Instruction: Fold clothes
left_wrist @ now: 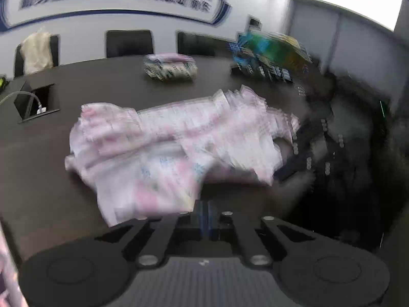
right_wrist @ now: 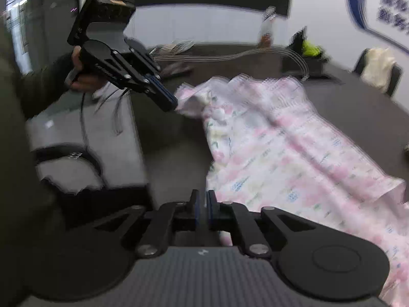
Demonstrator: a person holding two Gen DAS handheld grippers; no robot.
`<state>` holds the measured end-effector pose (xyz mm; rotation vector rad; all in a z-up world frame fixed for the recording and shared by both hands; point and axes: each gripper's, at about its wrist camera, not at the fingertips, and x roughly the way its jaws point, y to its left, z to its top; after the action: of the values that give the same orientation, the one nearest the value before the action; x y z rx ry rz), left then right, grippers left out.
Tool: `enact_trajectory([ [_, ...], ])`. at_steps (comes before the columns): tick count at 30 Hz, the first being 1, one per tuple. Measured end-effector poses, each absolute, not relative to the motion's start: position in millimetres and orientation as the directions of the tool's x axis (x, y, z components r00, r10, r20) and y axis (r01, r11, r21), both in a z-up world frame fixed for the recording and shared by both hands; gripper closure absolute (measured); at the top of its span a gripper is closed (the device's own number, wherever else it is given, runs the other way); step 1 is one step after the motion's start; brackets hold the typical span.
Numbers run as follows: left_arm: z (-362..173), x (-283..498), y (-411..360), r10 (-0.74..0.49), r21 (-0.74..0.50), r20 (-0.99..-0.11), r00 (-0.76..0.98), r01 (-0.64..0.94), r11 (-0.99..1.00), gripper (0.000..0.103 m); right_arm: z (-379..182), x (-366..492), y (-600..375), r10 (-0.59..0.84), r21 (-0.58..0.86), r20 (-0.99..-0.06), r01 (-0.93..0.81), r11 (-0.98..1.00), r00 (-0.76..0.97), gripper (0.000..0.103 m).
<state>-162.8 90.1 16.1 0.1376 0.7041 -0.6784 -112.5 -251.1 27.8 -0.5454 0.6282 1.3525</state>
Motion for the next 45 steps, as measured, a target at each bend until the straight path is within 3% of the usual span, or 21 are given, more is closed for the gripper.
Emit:
enact_trajectory([
  [1, 16, -167, 90, -0.511, -0.083, -0.65, 0.563, 0.616, 0.783, 0.093, 32, -109, -255, 0.737, 0.025, -0.67, -0.989, 0.146, 0.092, 0.095],
  [3, 18, -172, 92, -0.491, -0.062, -0.652, 0.578, 0.604, 0.794, 0.089, 44, -97, -260, 0.806, 0.085, -0.583, -0.979, 0.185, 0.102, 0.081],
  [4, 21, -171, 95, -0.491, -0.074, -0.63, 0.602, 0.583, 0.809, 0.076, 48, -90, -261, 0.833, 0.11, -0.54, -0.971, 0.211, 0.12, 0.056],
  [5, 24, -168, 97, -0.483, -0.083, -0.61, 0.628, 0.555, 0.827, 0.066, 50, -83, -256, 0.845, 0.12, -0.508, -0.957, 0.265, 0.17, 0.036],
  [6, 27, -165, 99, -0.462, -0.082, -0.59, 0.662, 0.52, 0.85, 0.046, 49, -76, -249, 0.849, 0.127, -0.486, -0.944, 0.304, 0.208, 0.035],
  [7, 29, -162, 98, -0.425, -0.072, -0.574, 0.7, 0.473, 0.878, 0.039, 46, -72, -240, 0.848, 0.128, -0.484, -0.941, 0.315, 0.218, 0.035],
  [10, 28, -145, 96, -0.34, -0.087, -0.592, 0.731, 0.362, 0.928, 0.039, 31, -78, -209, 0.831, 0.077, -0.523, -0.961, 0.266, 0.188, 0.036],
  [12, 25, -139, 103, -0.32, -0.147, -0.623, 0.714, 0.295, 0.944, 0.039, 22, -89, -194, 0.816, 0.02, -0.545, -0.97, 0.241, 0.192, 0.05],
  [14, 20, -142, 113, -0.316, -0.211, -0.64, 0.7, 0.235, 0.949, 0.039, 15, -92, -184, 0.799, 0.02, -0.574, -0.972, 0.232, 0.179, 0.083],
  [16, 15, -148, 121, -0.314, -0.243, -0.665, 0.678, 0.201, 0.949, 0.04, 10, -92, -183, 0.785, 0.043, -0.6, -0.973, 0.228, 0.157, 0.088],
  [19, 9, -152, 126, -0.312, -0.27, -0.676, 0.667, 0.169, 0.948, 0.042, 12, -91, -194, 0.791, 0.066, -0.593, -0.971, 0.23, 0.147, 0.089],
  [23, 8, -154, 118, -0.268, -0.182, -0.655, 0.706, 0.197, 0.963, 0.048, 24, -76, -213, 0.827, 0.136, -0.547, -0.961, 0.24, 0.129, 0.089],
  [24, 9, -152, 116, -0.261, -0.158, -0.656, 0.708, 0.209, 0.965, 0.056, 26, -75, -213, 0.825, 0.131, -0.549, -0.961, 0.245, 0.135, 0.089],
  [27, 7, -142, 111, -0.271, -0.133, -0.681, 0.681, 0.248, 0.959, 0.098, 25, -77, -210, 0.817, 0.118, -0.561, -0.963, 0.243, 0.137, 0.089],
  [35, 19, -136, 114, -0.22, 0.037, -0.687, 0.692, 0.336, 0.941, 0.103, 17, -79, -206, 0.797, 0.11, -0.592, -0.967, 0.231, 0.123, 0.089],
  [40, 25, -132, 129, -0.087, 0.181, -0.705, 0.704, 0.297, 0.938, 0.101, 16, -80, -205, 0.779, 0.091, -0.615, -0.97, 0.225, 0.123, 0.09],
  [42, 33, -129, 143, -0.062, 0.163, -0.709, 0.702, 0.249, 0.955, 0.094, 14, -80, -203, 0.77, 0.081, -0.625, -0.969, 0.233, 0.133, 0.089],
  [44, 51, -134, 158, -0.151, 0.044, -0.666, 0.73, 0.241, 0.969, 0.087, 15, -80, -202, 0.768, 0.079, -0.625, -0.967, 0.241, 0.141, 0.081],
  [45, 60, -137, 163, -0.214, -0.026, -0.629, 0.747, 0.256, 0.966, 0.078, 16, -79, -203, 0.77, 0.08, -0.622, -0.966, 0.245, 0.144, 0.077],
])
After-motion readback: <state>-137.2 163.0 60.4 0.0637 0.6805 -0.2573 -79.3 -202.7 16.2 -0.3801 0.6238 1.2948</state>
